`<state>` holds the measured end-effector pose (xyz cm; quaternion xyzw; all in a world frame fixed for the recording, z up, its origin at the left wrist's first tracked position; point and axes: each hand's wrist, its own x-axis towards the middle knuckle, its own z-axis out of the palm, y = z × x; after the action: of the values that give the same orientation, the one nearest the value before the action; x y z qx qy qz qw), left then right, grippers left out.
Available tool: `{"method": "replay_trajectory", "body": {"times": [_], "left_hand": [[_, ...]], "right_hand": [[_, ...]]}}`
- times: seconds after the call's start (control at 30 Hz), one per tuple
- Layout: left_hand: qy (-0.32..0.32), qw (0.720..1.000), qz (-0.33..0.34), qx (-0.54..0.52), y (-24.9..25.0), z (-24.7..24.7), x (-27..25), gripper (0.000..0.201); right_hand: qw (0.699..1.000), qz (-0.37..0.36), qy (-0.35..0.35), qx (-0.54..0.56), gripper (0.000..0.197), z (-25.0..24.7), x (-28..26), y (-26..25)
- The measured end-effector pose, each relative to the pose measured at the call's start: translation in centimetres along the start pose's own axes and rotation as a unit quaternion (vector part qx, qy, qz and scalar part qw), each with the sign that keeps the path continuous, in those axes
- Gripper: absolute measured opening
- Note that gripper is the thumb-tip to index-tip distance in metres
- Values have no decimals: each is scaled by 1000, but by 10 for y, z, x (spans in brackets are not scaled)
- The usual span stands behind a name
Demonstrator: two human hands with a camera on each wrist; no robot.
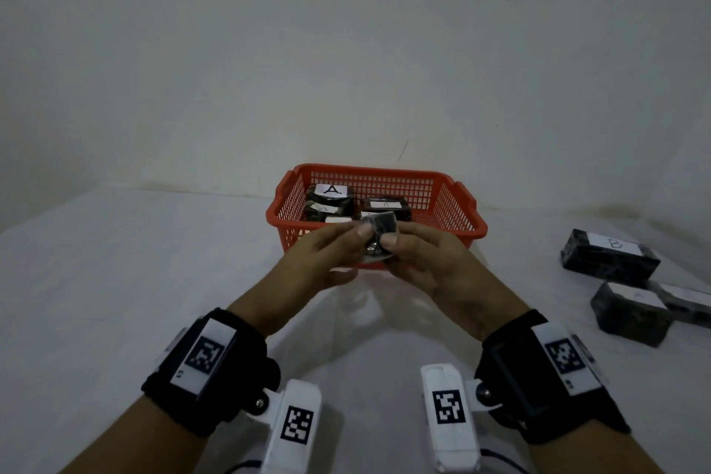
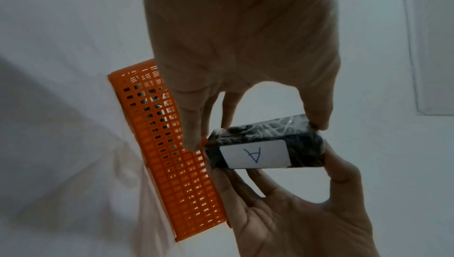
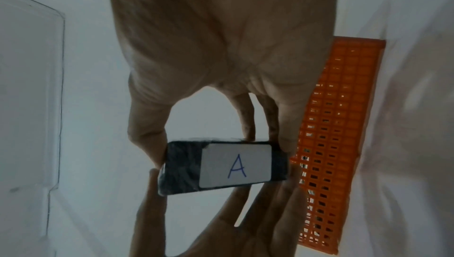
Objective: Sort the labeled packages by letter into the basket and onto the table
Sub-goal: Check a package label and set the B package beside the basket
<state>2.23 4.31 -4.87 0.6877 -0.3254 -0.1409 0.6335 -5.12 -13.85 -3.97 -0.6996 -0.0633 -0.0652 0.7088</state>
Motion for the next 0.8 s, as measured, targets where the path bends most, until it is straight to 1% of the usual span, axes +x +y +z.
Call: {"method": "replay_trajectory", "body": {"times": [0.07,0.17,0.23,0.3,0.33,0.4,0.5,0.57,0.67,0.7,0.8], "left_hand": [[0,1000,-5,-18,0,0,0,50],[10,1000,19,-13,0,2,0,44],[-1,1000,27,-14,0,2,-1,46],[-25,999,19,-21,1,2,-2,54],[-33,999,13,-18,1,2,-2,56],[-28,999,11,-12,1,1,-1,56],[1,998,-5,-56,0,3,1,54],[-6,997,-19,-80,1,3,1,57],[-3,994,-21,-103,3,5,0,42],[0,993,-23,-119,2,5,0,42],[2,979,-43,-199,5,6,-1,56]], "right_hand": [[1000,4,-16,3,36,-1,-1,-1],[1000,7,-23,-13,31,-1,-1,-1],[1000,-7,-11,-16,32,-1,0,0],[1000,-22,2,-14,37,-3,1,1],[1000,-25,3,-11,39,-3,1,2],[1000,-15,-11,-12,39,-4,2,2],[1000,-2,-22,-21,30,-4,0,1],[1000,-10,-12,-9,37,-4,-1,2],[1000,-8,-2,-19,42,-3,0,2],[1000,0,-1,-28,43,-4,0,3],[998,22,-4,-55,51,-12,1,4]]}}
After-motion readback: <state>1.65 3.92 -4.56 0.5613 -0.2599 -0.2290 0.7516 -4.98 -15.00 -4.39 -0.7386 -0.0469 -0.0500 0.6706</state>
